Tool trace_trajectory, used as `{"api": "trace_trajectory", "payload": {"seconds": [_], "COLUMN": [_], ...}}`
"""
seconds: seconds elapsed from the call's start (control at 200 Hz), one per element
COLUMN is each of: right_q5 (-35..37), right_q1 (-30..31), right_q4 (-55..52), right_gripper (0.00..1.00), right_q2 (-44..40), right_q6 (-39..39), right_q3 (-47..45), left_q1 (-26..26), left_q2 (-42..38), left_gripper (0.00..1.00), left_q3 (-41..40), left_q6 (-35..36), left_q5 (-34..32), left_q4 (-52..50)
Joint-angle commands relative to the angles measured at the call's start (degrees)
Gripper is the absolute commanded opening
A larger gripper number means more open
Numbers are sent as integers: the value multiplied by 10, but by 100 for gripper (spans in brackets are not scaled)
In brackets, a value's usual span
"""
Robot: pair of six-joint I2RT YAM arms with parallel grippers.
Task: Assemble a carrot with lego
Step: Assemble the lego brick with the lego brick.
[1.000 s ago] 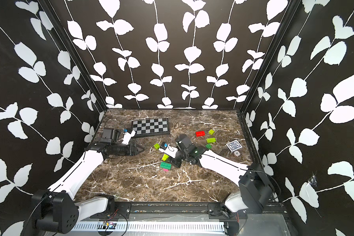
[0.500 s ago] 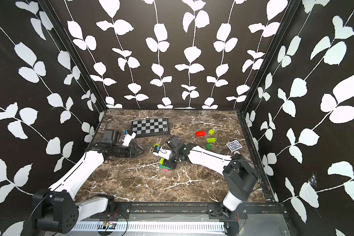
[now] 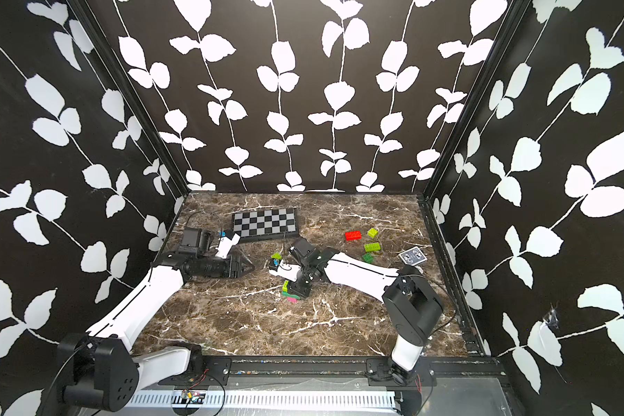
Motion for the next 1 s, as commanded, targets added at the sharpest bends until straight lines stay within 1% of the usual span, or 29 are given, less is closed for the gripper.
{"api": "trace_trajectory", "payload": {"seconds": [0.0, 0.735, 0.995], "right_q5": [5, 22, 30], "right_q1": [7, 13, 17], "right_q4": [-14, -52, -64], "right_gripper": [24, 23, 22], "right_q2": [12, 48, 62], "right_q6": [-3, -7, -10], "right_q3": [32, 53, 46], "left_q1": [3, 2, 1], "left_q2": [-4, -6, -9], "left_gripper": [61, 61, 61], "left_q3": [-7, -12, -12], "left_q6": [10, 13, 15], "left_q5": [3, 2, -1], "left_q4": [-5, -7, -9]}}
